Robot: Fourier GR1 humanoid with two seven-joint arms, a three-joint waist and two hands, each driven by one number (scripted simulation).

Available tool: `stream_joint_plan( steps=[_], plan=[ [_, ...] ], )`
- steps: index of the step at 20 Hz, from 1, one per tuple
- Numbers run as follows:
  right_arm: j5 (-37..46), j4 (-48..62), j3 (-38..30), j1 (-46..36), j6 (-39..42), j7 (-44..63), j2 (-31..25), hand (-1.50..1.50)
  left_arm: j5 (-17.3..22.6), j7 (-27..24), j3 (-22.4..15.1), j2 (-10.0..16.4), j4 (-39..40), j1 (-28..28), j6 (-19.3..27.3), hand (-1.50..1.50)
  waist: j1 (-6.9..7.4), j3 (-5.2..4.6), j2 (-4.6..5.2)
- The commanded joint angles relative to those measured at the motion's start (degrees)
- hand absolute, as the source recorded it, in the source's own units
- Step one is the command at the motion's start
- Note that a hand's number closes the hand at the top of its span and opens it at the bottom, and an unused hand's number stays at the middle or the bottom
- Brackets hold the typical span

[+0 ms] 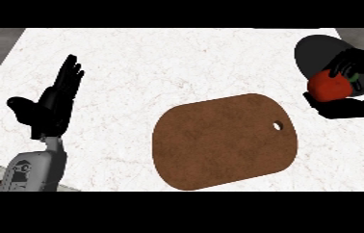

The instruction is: Pick the bell pepper from the cutting board and place it in the pan

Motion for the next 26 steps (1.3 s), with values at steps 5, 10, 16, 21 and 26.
stream_joint_plan(
  steps=[5,10,16,21,26],
  plan=[
    [0.76,31.43,-9.69,-11.34,-6.29,-15.03,-12.29,1.5,-0.45,1.28,-1.15,-0.99,-0.17,-1.23,0.07,0.0,1.11,0.06,0.49],
    [9.03,47.31,-8.46,-15.58,-19.5,-22.55,-14.41,1.5,-0.84,-0.59,-1.97,-1.65,0.9,-2.52,-0.28,0.0,3.07,0.18,1.3],
    [10.59,62.93,-10.89,-20.74,-25.83,-29.03,-19.16,1.5,-0.97,-0.82,-1.67,-0.67,1.57,-4.15,-0.95,0.0,4.87,0.37,2.02],
    [10.47,71.02,-12.46,-23.11,-30.04,-32.55,-19.21,1.5,-0.69,-1.65,-2.56,-2.71,1.96,-3.94,-0.51,0.0,5.38,0.46,2.39],
    [8.68,78.14,-14.33,-24.42,-25.55,-32.62,-20.03,-1.5,-1.38,-0.97,-3.04,-2.18,2.26,-4.77,-0.78,0.0,5.9,0.55,2.7]
  ],
)
